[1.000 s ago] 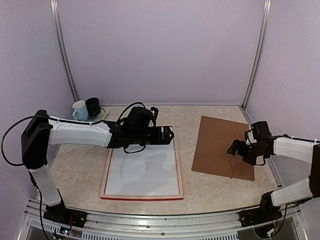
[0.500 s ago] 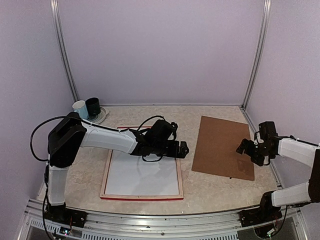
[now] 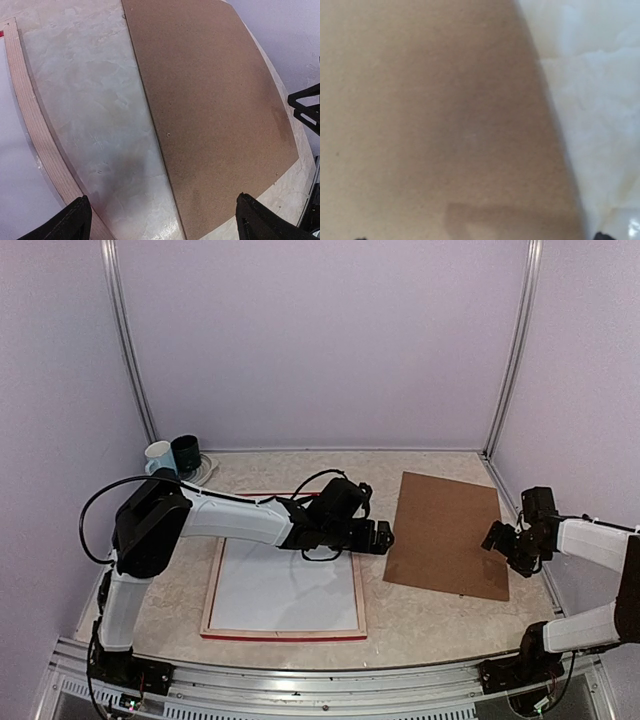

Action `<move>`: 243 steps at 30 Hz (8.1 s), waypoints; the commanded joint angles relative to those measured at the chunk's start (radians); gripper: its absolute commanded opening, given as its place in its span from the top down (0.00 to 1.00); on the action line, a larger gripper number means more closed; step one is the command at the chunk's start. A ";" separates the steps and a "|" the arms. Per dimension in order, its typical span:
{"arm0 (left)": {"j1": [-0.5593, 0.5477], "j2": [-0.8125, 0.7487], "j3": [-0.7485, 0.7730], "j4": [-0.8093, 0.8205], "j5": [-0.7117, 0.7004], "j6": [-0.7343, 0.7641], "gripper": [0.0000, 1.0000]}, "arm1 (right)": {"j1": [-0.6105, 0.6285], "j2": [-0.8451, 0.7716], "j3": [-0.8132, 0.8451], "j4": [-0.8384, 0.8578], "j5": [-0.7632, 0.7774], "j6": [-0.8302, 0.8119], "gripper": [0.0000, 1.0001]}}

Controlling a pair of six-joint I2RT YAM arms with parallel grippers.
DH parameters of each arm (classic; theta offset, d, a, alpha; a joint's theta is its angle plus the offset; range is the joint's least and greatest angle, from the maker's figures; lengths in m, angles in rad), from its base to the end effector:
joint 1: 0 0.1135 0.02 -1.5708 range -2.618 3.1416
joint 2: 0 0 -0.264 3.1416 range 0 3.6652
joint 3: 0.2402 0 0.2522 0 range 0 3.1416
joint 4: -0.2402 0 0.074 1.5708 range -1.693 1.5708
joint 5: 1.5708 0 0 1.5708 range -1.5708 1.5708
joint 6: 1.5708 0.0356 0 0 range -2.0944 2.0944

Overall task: Put the photo into the frame
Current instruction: Pick up the backboard from the center of the board, then turn over the backboard.

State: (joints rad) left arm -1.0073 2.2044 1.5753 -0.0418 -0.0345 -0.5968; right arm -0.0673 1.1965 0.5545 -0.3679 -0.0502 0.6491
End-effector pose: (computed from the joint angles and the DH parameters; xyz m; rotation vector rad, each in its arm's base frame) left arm 0.2657 -0.4182 0.1625 0.4645 2.3282 -0.7957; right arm 0.2135 -0.0126 0.1678 0.8955 2.4458 0.2778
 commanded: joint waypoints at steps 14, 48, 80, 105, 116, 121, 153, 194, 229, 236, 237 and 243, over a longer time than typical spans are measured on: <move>-0.045 0.112 0.144 -0.058 -0.009 -0.015 0.01 | -0.047 -0.024 -0.039 0.016 0.041 -0.016 0.02; -0.089 0.224 0.207 -0.049 0.118 -0.051 0.01 | -0.096 0.034 -0.082 0.110 -0.075 -0.061 0.03; -0.104 0.244 0.177 -0.021 0.152 -0.067 0.01 | -0.096 -0.163 -0.087 0.146 -0.393 -0.063 0.08; -0.108 0.219 0.143 0.003 0.159 -0.079 0.01 | -0.096 -0.320 -0.020 0.158 -0.661 0.014 0.09; -0.109 0.223 0.138 0.010 0.166 -0.084 0.01 | -0.096 -0.319 -0.017 0.222 -0.792 0.056 0.11; -0.108 0.224 0.140 0.013 0.170 -0.086 0.01 | -0.096 -0.320 -0.012 0.223 -0.803 0.064 0.14; -0.106 0.203 0.116 0.025 0.180 -0.081 0.01 | -0.096 -0.238 0.157 -0.068 -0.637 -0.117 1.00; -0.070 -0.270 -0.191 0.033 0.039 -0.115 0.01 | 0.221 -0.149 0.597 -0.437 -0.099 -0.236 1.00; 0.002 -0.506 -0.271 -0.024 -0.027 -0.191 0.01 | 0.808 0.213 0.986 -0.586 0.352 -0.132 1.00; 0.045 -0.563 -0.255 -0.098 -0.039 -0.336 0.01 | 0.938 0.308 1.093 -0.603 0.431 -0.120 1.00; 0.049 -0.574 -0.267 -0.089 -0.036 -0.347 0.01 | 0.960 0.324 1.107 -0.609 0.441 -0.119 1.00; 0.071 -0.692 -0.347 -0.059 -0.073 -0.393 0.01 | 1.032 0.407 1.184 -0.630 0.486 -0.114 1.00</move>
State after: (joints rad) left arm -0.9485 1.6024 1.2697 -0.1078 -0.0696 -0.9371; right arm 0.9203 1.5536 1.6882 -1.0286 0.3809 0.5182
